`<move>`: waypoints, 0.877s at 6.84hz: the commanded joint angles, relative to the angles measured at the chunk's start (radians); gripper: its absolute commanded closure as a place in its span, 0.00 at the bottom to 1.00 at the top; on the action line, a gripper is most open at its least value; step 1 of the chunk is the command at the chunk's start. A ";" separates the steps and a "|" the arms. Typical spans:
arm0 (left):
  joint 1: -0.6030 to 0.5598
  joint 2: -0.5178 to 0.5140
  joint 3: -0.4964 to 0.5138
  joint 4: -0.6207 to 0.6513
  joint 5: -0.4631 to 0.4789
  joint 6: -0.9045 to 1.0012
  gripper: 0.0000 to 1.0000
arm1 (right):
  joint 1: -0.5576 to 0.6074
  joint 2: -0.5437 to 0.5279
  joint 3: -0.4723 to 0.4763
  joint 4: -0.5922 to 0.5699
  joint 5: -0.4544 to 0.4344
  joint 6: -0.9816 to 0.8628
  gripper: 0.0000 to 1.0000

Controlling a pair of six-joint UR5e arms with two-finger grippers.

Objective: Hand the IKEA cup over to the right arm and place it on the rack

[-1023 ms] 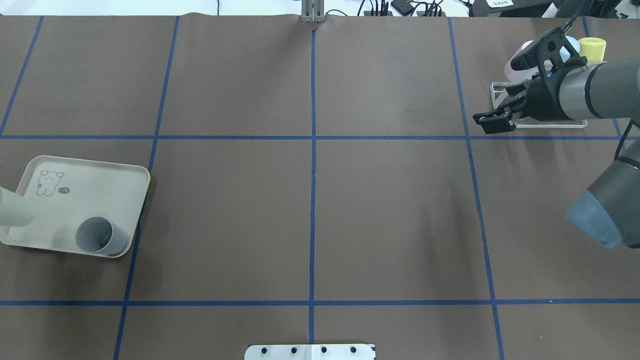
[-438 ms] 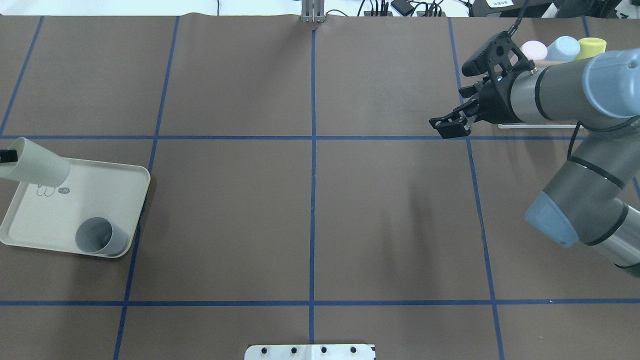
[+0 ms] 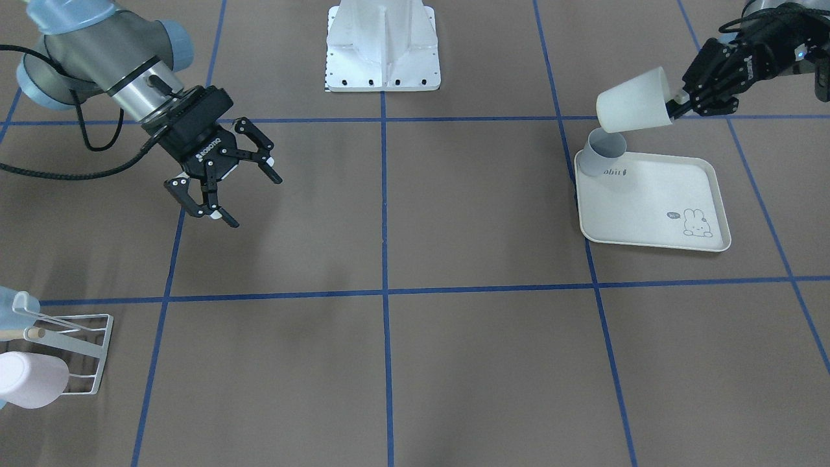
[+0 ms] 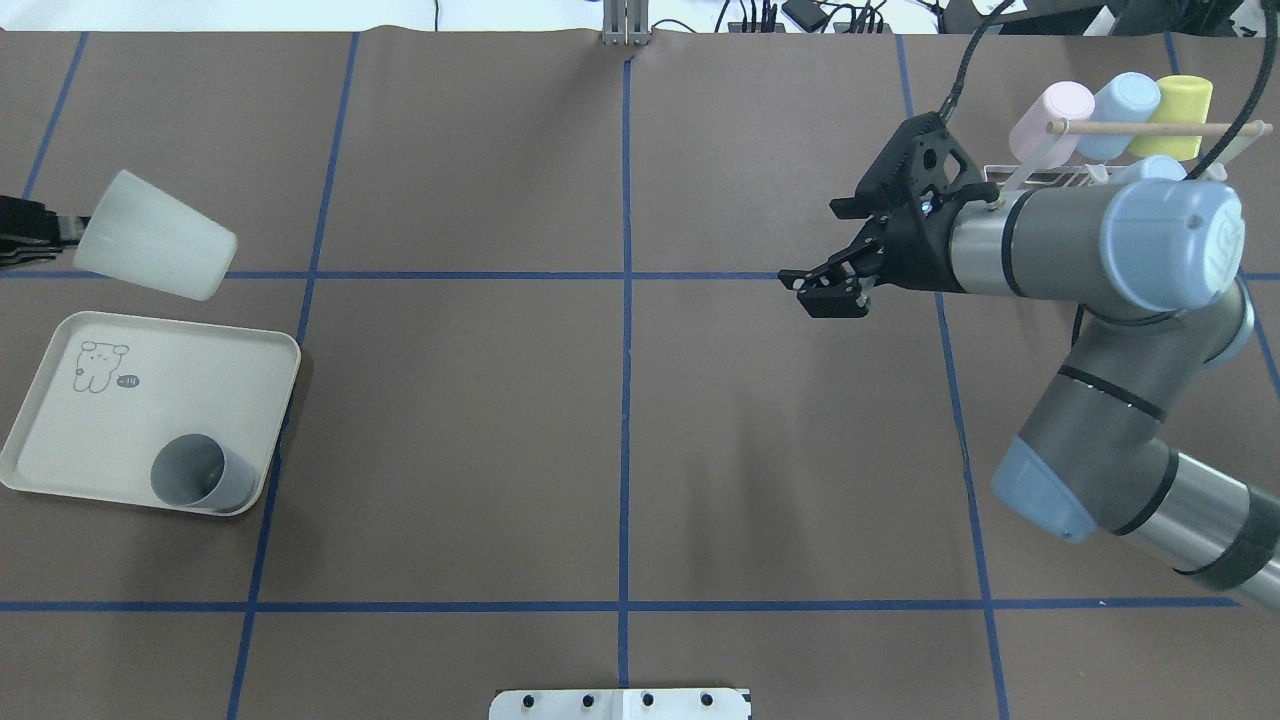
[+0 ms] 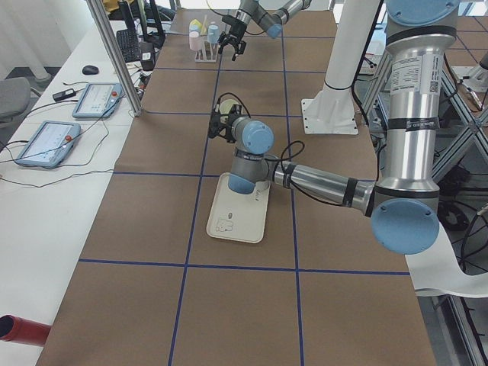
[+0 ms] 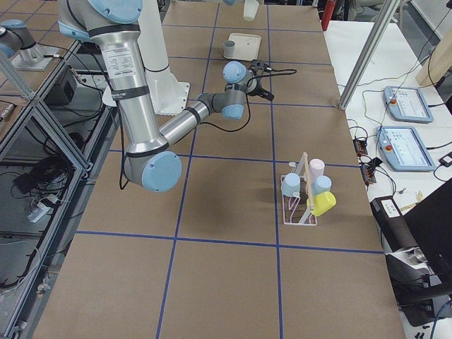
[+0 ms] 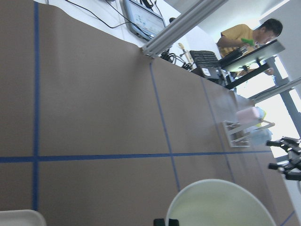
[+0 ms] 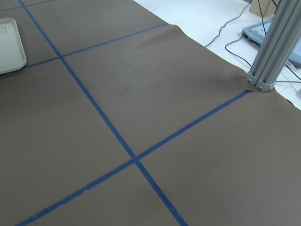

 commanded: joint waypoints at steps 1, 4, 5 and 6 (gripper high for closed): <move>0.108 -0.158 -0.026 0.009 0.020 -0.236 1.00 | -0.081 0.037 -0.014 0.117 -0.095 -0.003 0.02; 0.287 -0.253 -0.012 0.059 0.254 -0.340 1.00 | -0.147 0.008 -0.012 0.315 -0.169 -0.055 0.01; 0.335 -0.323 -0.012 0.183 0.311 -0.340 1.00 | -0.148 0.012 -0.011 0.317 -0.115 -0.098 0.01; 0.367 -0.355 -0.012 0.254 0.346 -0.334 1.00 | -0.148 0.016 -0.002 0.317 -0.072 -0.100 0.01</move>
